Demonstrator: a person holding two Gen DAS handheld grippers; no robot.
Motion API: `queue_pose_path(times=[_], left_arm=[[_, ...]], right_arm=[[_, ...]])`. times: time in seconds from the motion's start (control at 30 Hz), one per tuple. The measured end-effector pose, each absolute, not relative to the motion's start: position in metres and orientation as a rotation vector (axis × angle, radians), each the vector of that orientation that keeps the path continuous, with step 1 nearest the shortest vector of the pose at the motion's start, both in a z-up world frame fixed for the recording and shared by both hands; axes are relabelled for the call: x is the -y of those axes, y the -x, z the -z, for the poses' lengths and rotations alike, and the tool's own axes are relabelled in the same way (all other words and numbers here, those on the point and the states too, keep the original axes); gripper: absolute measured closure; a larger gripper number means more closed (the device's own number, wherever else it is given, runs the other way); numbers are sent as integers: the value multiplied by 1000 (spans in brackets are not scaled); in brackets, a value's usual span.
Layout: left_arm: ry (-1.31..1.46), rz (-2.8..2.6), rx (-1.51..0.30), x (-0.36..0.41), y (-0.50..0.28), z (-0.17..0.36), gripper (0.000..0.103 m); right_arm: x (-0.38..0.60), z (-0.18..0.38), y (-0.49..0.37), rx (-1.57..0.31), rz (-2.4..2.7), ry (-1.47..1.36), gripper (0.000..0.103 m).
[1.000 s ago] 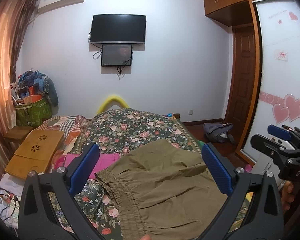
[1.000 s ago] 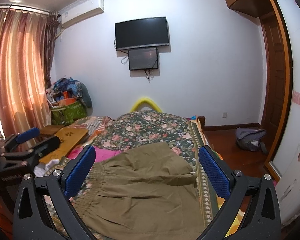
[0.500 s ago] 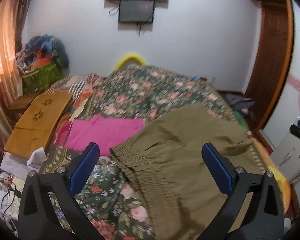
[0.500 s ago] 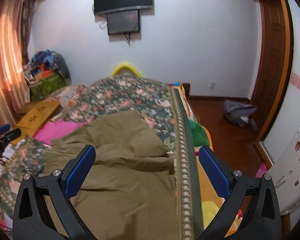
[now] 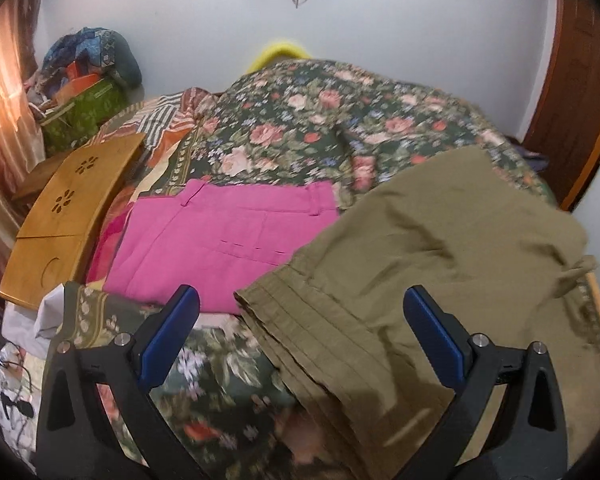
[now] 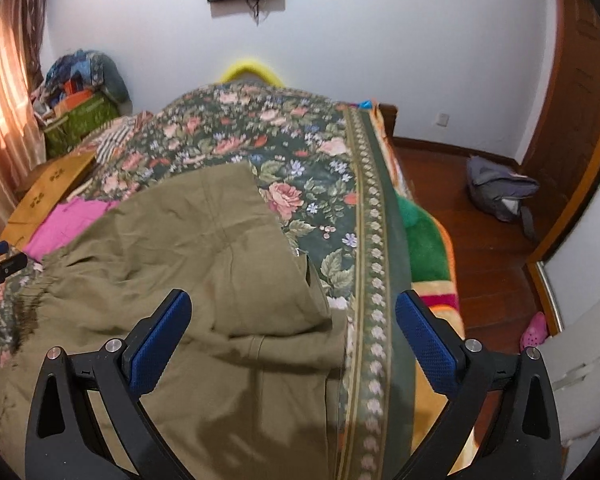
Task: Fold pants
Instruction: 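Move both tools down toward the olive pants' waistband and leg hem, then grasp the waistband with the left tool while the right tool grasps the leg hem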
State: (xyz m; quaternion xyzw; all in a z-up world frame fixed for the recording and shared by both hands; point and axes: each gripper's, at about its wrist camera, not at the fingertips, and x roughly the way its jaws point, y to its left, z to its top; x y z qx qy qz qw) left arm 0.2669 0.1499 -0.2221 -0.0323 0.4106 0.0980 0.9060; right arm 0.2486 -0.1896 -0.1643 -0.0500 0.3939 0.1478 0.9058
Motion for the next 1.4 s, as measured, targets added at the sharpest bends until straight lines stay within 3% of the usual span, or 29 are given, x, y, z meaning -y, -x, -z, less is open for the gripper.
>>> queue_pose_path(times=[0.1,0.2,0.27,0.33,0.4,0.43,0.47,0.53,0.67,1.0,1.1,1.13,1.17,1.4], left_arm=[[77,-228,-888,-164,-283,240,3],[122,-202,-952,-174,-293,256,22],[151,-172,-981,-178,-296,266,33],[149,-162,-978,-178,-298,271,34],[142,-156,-966,-175,-298,272,37],[137,-149,-960,-174,-299,271,43],[113,-159,-951,-172,-300,270,54],[79,-179,-959,-171,-301,268,66],[113,-161,-968,-180,-307,266,78],[102,-162,-977,-178,-343,262,80],[142,-159,-976,-186,-338,260,61],[147,-164,-972,-188,-336,259,46],[150,-174,-959,-191,-332,258,37],[199,-125,-1018,-200,-326,273,35]], right_arm=[[185,178,-267,-860,-338,113,15],[183,191,-286,-917,-375,95,25],[181,201,-294,-960,-406,84,43],[178,208,-299,-992,-430,77,57],[177,213,-300,-997,-422,88,62],[178,214,-299,-990,-418,94,67],[179,214,-298,-989,-415,94,72],[186,216,-296,-985,-422,63,75],[197,219,-292,-1003,-430,39,79],[201,216,-286,-1018,-396,80,79],[198,198,-294,-984,-402,88,67],[196,193,-296,-965,-401,93,55],[193,187,-300,-942,-399,100,46],[161,173,-337,-896,-429,164,44]])
